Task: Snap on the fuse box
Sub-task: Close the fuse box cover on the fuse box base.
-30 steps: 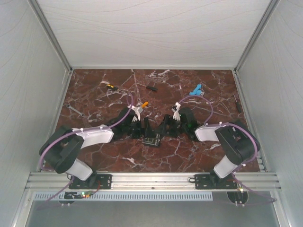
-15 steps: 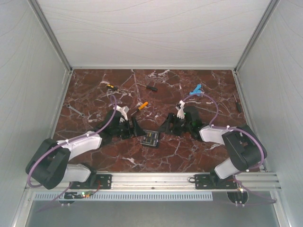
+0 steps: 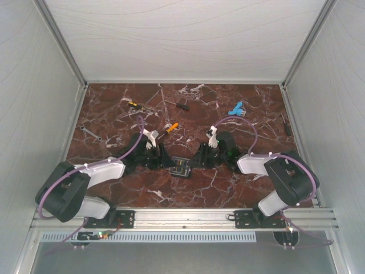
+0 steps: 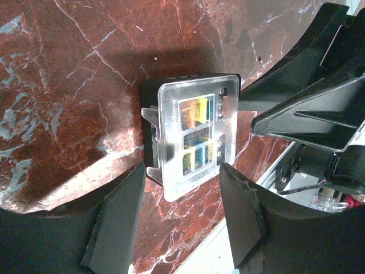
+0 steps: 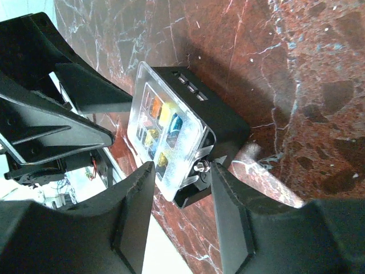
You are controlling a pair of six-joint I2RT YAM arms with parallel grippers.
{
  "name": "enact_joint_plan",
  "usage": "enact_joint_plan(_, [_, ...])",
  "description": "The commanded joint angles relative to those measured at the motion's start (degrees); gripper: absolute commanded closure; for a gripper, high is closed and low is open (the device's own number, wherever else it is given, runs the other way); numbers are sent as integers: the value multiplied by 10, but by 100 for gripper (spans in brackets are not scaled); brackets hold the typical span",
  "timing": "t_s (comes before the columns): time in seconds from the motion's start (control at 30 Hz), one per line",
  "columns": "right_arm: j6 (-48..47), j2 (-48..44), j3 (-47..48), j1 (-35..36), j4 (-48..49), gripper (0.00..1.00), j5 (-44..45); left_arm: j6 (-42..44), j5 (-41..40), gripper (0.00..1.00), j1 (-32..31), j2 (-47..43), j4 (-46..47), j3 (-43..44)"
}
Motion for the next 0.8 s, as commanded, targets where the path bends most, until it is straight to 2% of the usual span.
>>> enact_joint_plan(0.0, [10, 9, 5, 9, 28, 60, -7, -3, 10, 45, -4, 5, 28, 19])
enact_joint_plan(0.37, [16, 21, 21, 27, 15, 66, -13, -5, 12, 48, -16, 16, 32, 27])
enact_joint_plan(0.77, [9, -29, 30, 32, -24, 71, -3, 9, -24, 49, -40, -5, -9, 50])
